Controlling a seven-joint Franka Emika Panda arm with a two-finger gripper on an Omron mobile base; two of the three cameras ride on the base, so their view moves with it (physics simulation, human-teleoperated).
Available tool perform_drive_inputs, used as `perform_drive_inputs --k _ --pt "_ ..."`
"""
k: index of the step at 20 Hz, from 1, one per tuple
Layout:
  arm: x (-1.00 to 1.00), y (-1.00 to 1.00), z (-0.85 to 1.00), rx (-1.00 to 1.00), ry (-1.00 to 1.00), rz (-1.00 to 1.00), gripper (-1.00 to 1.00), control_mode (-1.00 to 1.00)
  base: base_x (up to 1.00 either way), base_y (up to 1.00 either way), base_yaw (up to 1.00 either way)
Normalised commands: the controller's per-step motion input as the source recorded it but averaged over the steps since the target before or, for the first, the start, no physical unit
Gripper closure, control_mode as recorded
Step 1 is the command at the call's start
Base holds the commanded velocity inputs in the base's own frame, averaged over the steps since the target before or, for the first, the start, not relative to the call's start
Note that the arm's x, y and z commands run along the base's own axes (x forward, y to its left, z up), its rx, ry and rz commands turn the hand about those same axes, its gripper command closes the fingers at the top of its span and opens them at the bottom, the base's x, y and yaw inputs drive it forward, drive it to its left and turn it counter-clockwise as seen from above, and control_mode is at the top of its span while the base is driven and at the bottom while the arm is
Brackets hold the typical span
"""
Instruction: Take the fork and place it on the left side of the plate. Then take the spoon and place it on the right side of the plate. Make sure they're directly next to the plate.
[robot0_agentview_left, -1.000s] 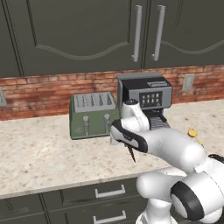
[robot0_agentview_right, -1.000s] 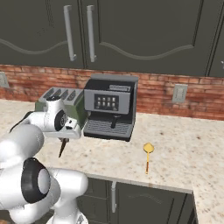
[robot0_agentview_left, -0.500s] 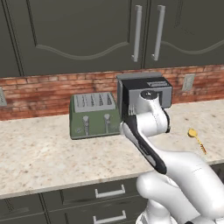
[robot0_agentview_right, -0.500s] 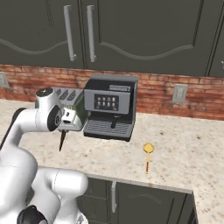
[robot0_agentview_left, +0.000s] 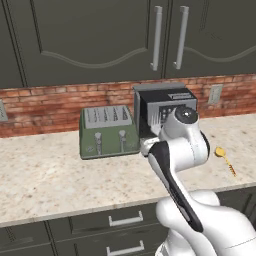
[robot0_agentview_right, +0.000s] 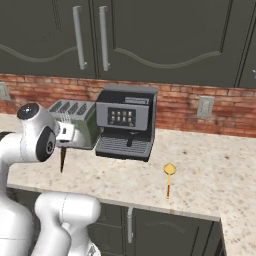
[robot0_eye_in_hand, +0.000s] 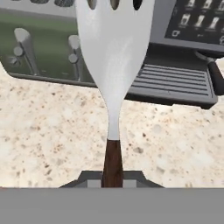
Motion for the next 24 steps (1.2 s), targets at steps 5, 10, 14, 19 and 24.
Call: perform_drive_inputs --k 5,10,14,19,24 --pt "-0.12 0.05 0.04 -0.01 -0.04 0.03 1.0 1.0 -0.45 0.35 0.18" --pt "0.0 0.0 0.0 0.0 0.0 0.0 1.0 1.0 -0.44 0.54 0.33" --pt "0.0 0.0 0.0 0.0 0.0 0.0 1.0 1.0 -0.4 0.58 0.37" --pt "0.0 0.0 0.0 0.0 0.0 0.0 1.0 1.0 -0.44 0.8 0.41" --pt "0.0 0.0 0.0 0.0 0.0 0.0 1.0 1.0 -0.63 0.96 0.36"
